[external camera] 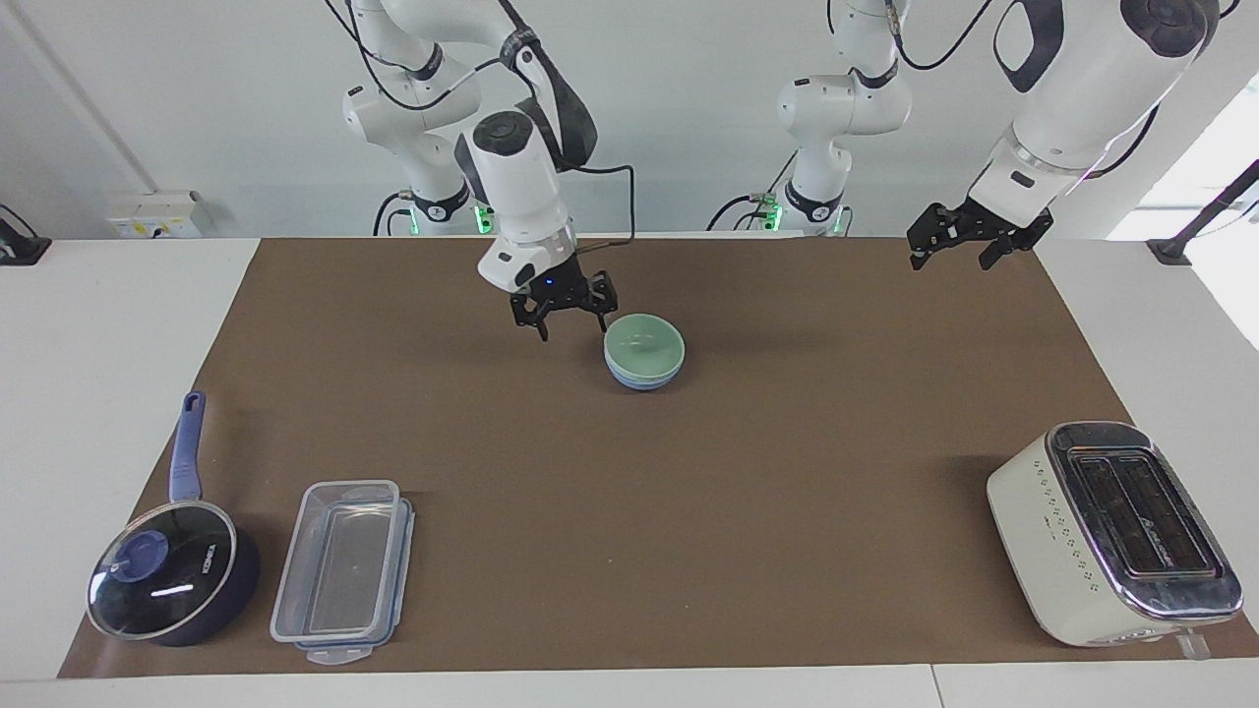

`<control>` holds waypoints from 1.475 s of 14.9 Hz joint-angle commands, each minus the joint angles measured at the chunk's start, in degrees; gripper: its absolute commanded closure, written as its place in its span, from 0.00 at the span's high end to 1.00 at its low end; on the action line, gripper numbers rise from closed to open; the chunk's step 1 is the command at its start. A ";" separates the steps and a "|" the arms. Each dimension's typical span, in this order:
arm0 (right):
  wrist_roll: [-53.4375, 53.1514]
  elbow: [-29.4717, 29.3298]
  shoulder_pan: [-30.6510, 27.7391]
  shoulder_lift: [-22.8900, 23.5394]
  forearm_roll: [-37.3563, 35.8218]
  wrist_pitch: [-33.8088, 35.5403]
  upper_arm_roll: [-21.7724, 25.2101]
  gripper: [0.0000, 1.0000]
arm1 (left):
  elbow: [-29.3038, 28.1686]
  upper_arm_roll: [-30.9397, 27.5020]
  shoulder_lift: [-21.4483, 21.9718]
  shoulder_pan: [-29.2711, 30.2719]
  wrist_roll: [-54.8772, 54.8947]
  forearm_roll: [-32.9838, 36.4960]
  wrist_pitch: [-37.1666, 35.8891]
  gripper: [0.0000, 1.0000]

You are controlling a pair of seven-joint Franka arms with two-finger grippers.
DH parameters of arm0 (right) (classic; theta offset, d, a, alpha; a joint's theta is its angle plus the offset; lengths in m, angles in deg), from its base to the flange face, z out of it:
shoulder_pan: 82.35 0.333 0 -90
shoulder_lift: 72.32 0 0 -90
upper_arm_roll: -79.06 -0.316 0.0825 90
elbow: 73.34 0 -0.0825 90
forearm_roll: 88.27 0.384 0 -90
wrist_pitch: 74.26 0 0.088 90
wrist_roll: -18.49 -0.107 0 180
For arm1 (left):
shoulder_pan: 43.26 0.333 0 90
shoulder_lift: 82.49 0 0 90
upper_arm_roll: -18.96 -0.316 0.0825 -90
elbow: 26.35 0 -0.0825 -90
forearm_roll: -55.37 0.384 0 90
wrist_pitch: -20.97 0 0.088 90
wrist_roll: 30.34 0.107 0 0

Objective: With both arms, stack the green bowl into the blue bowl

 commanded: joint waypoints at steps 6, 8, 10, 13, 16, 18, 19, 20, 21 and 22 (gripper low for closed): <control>1.77 0.02 -15.23 -8.39 -0.75 11.52 0.13 1.00 | 0.27 0.20 0.51 0.08 -0.48 0.69 -0.61 1.00; 3.08 -2.18 -18.48 -7.77 -4.96 13.19 -0.05 1.00 | 0.18 -0.24 0.51 0.17 -0.48 0.69 -0.61 1.00; 5.72 -2.80 -20.94 -7.33 -5.42 13.11 -0.05 1.00 | 0.18 -0.33 0.51 0.17 -0.39 0.69 -0.61 1.00; 11.16 -2.80 -24.20 -7.24 -5.51 12.84 0.04 1.00 | 0.27 -0.33 0.51 0.17 -0.39 0.69 -0.61 1.00; 13.01 -3.59 -26.49 -7.33 -5.86 15.29 0.13 1.00 | 0.18 -0.33 0.51 0.17 -0.47 0.69 -0.61 1.00; 13.20 -7.44 -26.93 -6.63 -5.86 19.85 0.13 1.00 | 0.27 -0.33 0.51 0.17 -0.39 0.69 -0.61 1.00; 13.20 -10.24 -26.93 -5.41 -5.86 22.40 0.04 1.00 | 0.27 -0.33 0.51 0.17 -0.47 0.69 -0.61 1.00; 13.20 -13.40 -26.93 -4.18 -5.95 24.95 0.13 1.00 | 0.27 -0.33 0.51 0.17 -0.39 0.69 -0.61 1.00; 13.20 -16.48 -26.76 -2.86 -6.47 27.32 0.04 1.00 | 0.27 -0.33 0.51 0.17 -0.39 0.69 -0.61 1.00; 13.20 -18.86 -26.23 -1.89 -7.26 28.82 0.04 1.00 | 0.18 -0.33 0.51 0.17 -0.47 0.69 -0.61 1.00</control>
